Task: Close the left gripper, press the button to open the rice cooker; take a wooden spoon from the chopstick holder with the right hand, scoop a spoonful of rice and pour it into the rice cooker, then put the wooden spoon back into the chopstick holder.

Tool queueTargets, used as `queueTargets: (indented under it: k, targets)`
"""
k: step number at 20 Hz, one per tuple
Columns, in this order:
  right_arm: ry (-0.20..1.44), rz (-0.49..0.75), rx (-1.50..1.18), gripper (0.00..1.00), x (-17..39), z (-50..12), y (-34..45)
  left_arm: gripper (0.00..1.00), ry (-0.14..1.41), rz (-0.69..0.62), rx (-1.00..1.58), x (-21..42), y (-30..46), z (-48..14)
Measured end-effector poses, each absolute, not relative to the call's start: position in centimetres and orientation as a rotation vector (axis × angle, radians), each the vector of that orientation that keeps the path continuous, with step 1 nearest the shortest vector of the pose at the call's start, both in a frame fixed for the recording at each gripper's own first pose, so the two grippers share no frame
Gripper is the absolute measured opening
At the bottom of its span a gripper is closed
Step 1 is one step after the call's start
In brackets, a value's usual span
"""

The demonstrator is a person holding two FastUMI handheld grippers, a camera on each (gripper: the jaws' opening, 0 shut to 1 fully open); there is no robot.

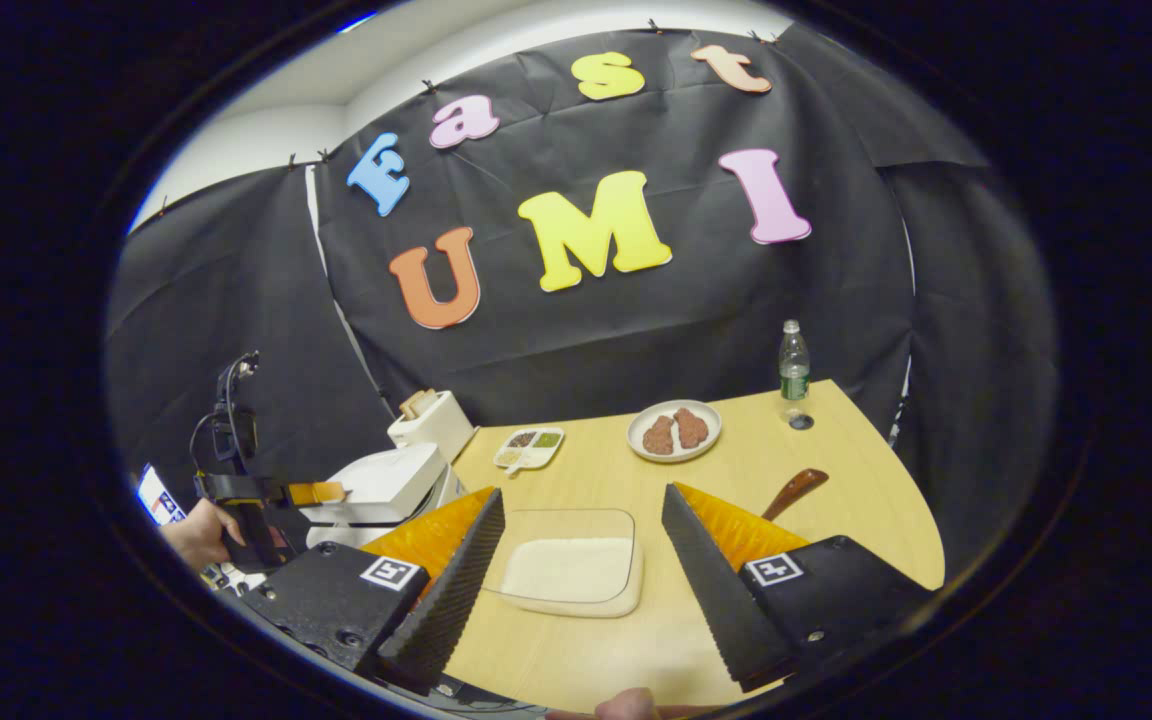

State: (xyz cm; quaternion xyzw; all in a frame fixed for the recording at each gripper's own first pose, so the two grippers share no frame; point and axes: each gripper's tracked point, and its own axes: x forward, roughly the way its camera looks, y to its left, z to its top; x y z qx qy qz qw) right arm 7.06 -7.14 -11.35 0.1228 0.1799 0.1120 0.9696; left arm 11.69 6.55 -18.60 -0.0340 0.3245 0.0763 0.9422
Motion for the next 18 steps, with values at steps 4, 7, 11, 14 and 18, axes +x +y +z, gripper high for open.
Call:
queueTargets:
  k: [4,7,11,14,18]
  targets:
    - [0.35,0.218,0.231,1.0,5.5,-10.7,-7.0,0.97,0.808,0.087,-0.048,9.9,5.6,-22.2]
    - [0.345,0.206,0.227,1.0,5.0,-10.9,-7.3,0.98,0.834,0.083,-0.051,9.8,5.6,-22.9]
    - [0.355,0.215,0.245,1.0,5.2,-11.4,-7.1,0.99,0.79,0.085,-0.049,10.1,5.6,-23.0]
    - [0.342,0.223,0.245,1.0,5.8,-10.9,-6.9,0.99,0.744,0.095,-0.057,10.7,5.7,-22.7]
    - [0.307,0.203,0.21,0.99,6.5,-9.2,-7.5,0.94,0.688,0.114,-0.085,10.9,5.9,-21.8]
